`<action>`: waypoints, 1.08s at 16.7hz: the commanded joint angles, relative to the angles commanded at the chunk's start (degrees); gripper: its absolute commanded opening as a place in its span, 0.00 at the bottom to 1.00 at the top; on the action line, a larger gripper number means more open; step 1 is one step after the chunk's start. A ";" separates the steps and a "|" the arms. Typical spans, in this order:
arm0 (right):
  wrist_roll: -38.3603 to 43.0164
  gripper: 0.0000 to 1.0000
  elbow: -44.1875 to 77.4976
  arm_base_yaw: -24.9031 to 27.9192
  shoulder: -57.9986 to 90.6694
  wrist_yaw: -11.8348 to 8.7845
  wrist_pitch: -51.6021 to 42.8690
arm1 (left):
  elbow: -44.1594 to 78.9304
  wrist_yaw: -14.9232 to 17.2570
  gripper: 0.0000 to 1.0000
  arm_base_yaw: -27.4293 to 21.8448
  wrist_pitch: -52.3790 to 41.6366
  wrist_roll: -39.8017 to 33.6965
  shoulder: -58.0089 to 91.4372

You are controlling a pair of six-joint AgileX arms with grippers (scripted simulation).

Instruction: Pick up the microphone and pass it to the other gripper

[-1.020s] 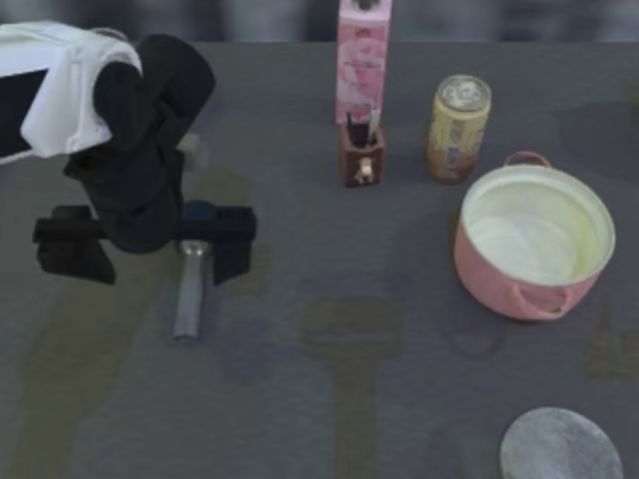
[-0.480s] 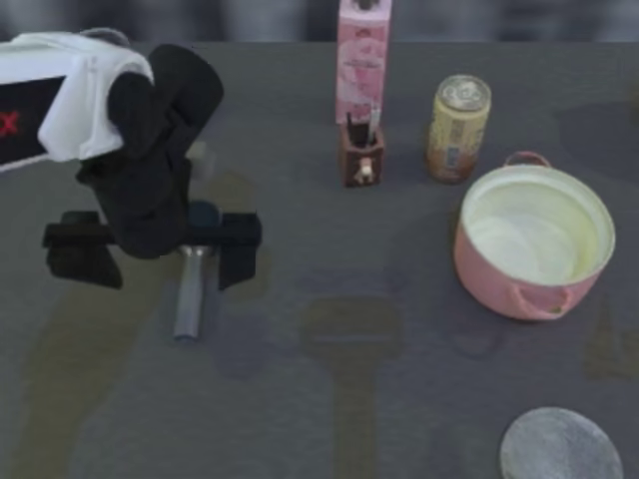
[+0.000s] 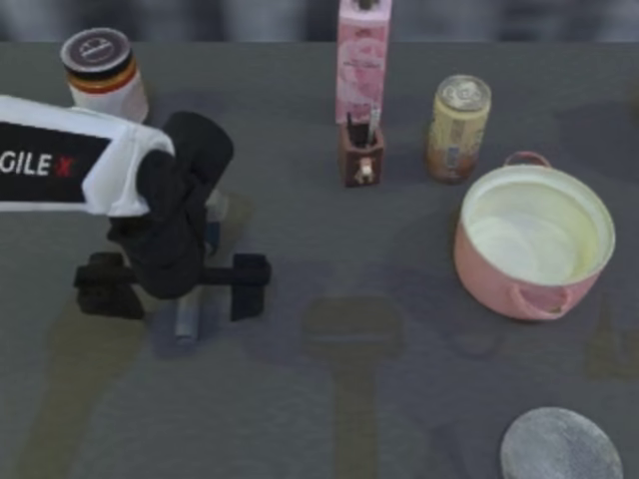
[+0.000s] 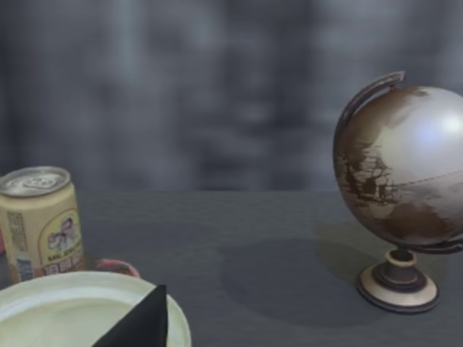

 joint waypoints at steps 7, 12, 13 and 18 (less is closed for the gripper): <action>0.00 1.00 0.00 0.00 0.00 0.00 0.00 | -0.38 0.01 0.85 0.03 0.78 0.04 0.54; 0.00 1.00 0.00 0.00 0.00 0.00 0.00 | -0.38 0.01 0.47 0.03 0.78 0.04 0.54; 0.00 1.00 0.00 0.00 0.00 0.00 0.00 | -0.38 0.01 0.40 0.03 0.78 0.04 0.54; 0.00 1.00 0.00 0.00 0.00 0.00 0.00 | -0.38 0.01 0.02 0.03 0.78 0.04 0.54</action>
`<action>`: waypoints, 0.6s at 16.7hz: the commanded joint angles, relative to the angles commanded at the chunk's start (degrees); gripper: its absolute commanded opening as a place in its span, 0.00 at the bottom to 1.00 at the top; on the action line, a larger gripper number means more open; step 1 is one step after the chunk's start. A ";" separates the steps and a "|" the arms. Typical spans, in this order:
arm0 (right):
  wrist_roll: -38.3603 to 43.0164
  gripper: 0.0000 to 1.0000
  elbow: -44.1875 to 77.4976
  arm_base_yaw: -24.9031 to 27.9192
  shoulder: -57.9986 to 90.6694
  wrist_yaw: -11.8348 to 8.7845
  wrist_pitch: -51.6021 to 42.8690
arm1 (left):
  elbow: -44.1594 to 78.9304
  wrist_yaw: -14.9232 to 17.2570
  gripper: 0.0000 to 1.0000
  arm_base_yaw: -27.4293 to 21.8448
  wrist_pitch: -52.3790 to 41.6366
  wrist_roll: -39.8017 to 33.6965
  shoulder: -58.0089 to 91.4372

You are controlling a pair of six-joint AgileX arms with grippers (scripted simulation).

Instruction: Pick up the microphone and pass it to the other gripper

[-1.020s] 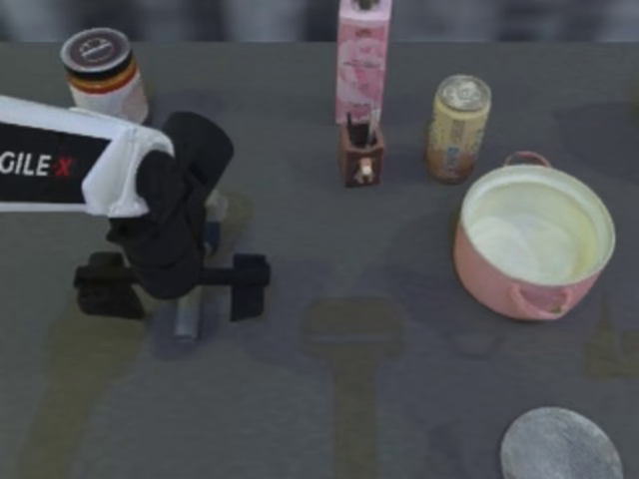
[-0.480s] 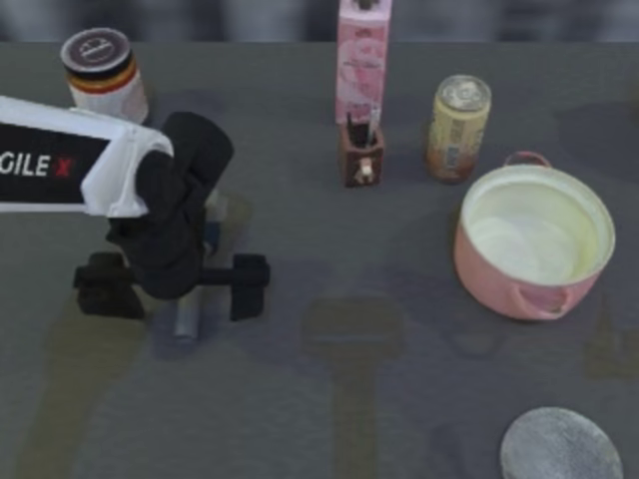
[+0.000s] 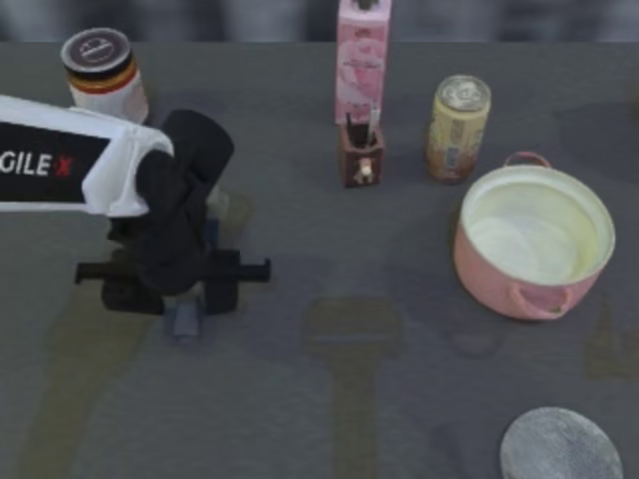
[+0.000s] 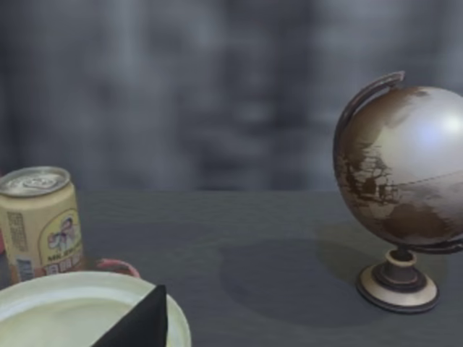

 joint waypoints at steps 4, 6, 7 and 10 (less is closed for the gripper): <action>0.00 1.00 0.00 0.00 0.00 0.00 0.00 | 0.00 0.00 0.00 0.00 0.00 0.00 0.00; 0.00 1.00 0.00 0.00 0.00 0.00 0.00 | 0.00 0.00 0.00 0.00 0.00 0.00 0.00; 0.00 1.00 0.00 0.00 0.00 0.00 0.00 | 0.00 0.00 0.00 0.00 0.00 0.00 0.00; 0.00 1.00 0.00 0.00 0.00 0.00 0.00 | 1.11 -0.13 0.00 -0.19 -0.85 0.23 -2.46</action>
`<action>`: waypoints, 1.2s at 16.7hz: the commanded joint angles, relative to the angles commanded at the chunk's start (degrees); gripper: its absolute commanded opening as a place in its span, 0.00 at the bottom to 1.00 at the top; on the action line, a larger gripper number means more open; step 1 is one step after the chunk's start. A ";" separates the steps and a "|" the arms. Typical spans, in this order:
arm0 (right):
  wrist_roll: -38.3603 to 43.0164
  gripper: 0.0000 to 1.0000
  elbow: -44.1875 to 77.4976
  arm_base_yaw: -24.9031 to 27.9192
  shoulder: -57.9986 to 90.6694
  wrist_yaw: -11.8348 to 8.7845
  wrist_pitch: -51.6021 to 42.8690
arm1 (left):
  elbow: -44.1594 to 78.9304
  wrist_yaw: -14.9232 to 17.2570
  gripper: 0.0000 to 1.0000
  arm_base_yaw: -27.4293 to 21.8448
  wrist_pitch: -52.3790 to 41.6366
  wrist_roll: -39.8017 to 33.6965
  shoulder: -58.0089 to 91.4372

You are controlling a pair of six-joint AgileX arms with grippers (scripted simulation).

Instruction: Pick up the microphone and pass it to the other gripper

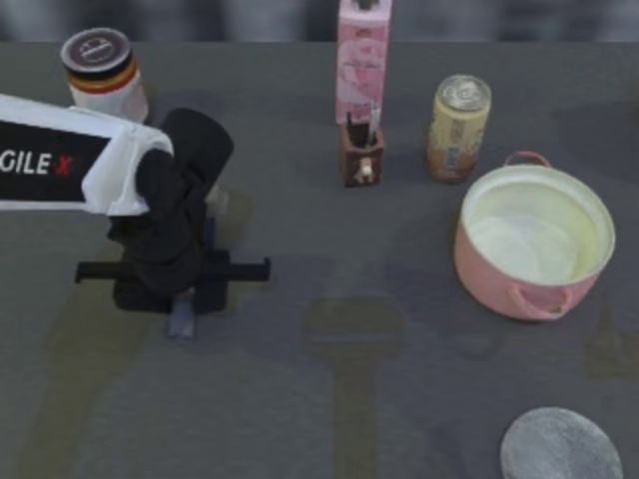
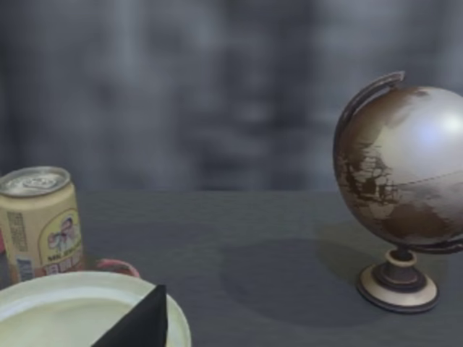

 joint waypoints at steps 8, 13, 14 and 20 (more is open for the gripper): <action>0.00 1.00 0.00 0.00 0.00 0.00 0.00 | -4.54 6.96 0.00 0.23 20.14 5.75 -4.34; 0.00 1.00 0.00 0.00 0.00 0.00 0.00 | -11.54 14.87 0.00 0.92 45.37 12.11 -9.55; 0.00 1.00 0.00 0.00 0.00 0.00 0.00 | -13.09 16.50 0.00 1.10 50.72 13.44 -10.87; 0.00 1.00 0.00 0.00 0.00 0.00 0.00 | -20.28 24.70 0.00 2.15 75.81 20.49 -19.23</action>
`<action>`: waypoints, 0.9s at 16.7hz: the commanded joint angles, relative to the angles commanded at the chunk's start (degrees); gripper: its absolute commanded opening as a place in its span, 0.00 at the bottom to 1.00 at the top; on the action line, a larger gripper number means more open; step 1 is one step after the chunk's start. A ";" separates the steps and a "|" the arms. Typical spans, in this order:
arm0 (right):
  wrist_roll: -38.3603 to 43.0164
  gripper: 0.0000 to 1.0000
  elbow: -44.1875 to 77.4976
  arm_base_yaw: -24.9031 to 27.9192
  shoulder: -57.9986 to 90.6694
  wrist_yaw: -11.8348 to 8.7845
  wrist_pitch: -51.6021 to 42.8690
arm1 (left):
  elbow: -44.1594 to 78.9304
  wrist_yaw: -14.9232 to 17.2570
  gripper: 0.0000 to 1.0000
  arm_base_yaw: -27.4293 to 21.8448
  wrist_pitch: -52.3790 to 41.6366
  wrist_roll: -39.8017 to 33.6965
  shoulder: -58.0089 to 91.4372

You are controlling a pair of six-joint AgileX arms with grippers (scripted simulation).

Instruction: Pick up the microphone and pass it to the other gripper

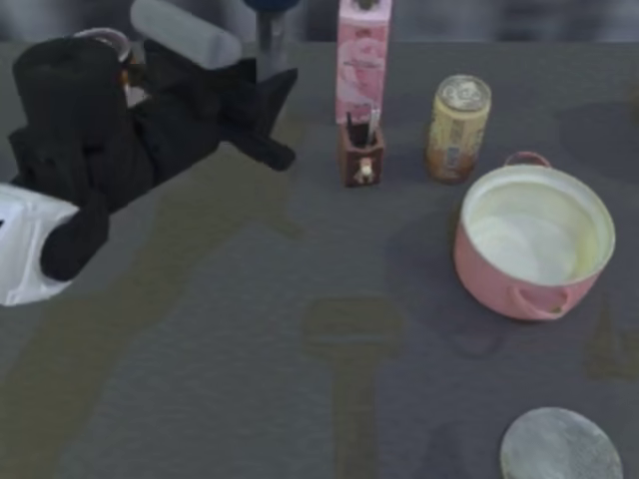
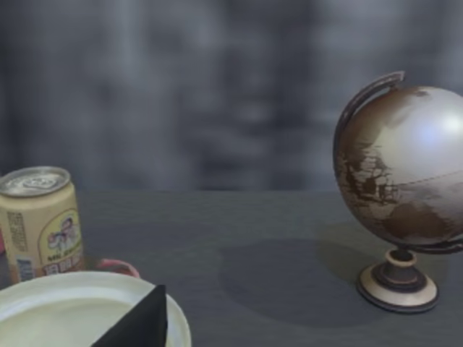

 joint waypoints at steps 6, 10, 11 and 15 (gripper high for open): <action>0.00 1.00 0.00 0.00 0.00 0.00 0.00 | -1.60 2.27 0.00 0.34 5.71 2.13 -3.05; 0.00 1.00 0.00 0.00 0.00 0.00 0.00 | -1.30 1.25 0.00 -0.87 5.68 2.15 -2.85; 0.00 1.00 0.00 0.00 0.00 0.00 0.00 | -1.26 0.03 0.00 -2.04 5.82 2.17 -2.86; 0.00 1.00 0.00 0.00 0.00 0.00 0.00 | -1.14 -7.48 0.00 -8.91 6.54 2.13 -3.11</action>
